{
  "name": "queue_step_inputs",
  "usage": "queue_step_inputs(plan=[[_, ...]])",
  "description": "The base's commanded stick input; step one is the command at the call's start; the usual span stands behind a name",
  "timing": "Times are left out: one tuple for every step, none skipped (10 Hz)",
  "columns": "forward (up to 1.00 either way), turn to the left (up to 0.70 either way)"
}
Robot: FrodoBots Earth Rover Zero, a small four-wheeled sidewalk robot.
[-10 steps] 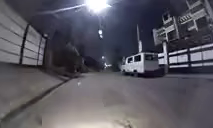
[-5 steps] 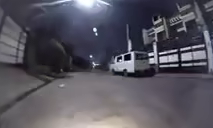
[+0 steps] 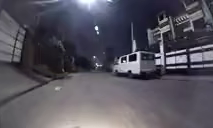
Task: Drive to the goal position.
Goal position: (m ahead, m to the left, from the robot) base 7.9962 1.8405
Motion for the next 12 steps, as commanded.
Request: queue_step_inputs(plan=[[0.98, 0.00], [0.98, 0.11], [0.98, 0.35], [0.98, 0.39], [0.98, 0.39], [0.98, 0.39], [0.98, 0.39], [0.98, 0.24], [0.98, 0.07], [0.98, 0.00], [0.98, 0.00], [0.98, 0.00]])
